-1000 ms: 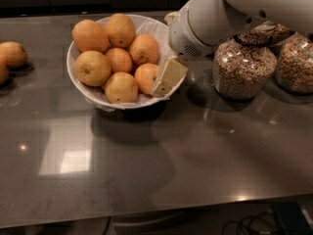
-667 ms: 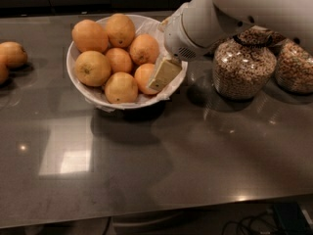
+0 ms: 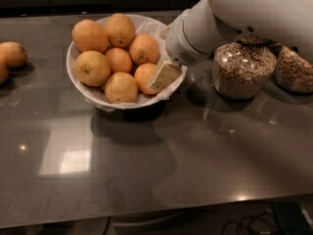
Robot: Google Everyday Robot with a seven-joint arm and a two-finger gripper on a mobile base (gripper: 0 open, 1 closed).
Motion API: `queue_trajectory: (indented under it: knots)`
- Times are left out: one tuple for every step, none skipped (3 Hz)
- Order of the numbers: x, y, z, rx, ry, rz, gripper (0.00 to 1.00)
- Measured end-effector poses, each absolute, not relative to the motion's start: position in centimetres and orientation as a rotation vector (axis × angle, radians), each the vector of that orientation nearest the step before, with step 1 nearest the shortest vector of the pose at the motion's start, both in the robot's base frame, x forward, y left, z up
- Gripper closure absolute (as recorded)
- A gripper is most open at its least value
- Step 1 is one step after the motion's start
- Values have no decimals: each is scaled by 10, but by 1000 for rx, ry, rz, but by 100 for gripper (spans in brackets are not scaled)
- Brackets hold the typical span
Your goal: Pick orange from white bowl
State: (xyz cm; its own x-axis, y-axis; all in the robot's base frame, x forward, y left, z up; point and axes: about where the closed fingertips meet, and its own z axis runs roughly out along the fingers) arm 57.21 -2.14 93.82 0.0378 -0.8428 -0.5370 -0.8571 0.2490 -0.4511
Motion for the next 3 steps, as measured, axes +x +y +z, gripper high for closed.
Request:
queue_trajectory:
  knots:
    - [570, -20, 929, -1545, 1792, 69, 22]
    - [569, -14, 922, -1530, 1796, 130, 24]
    - [572, -5, 917, -1513, 1790, 196, 27]
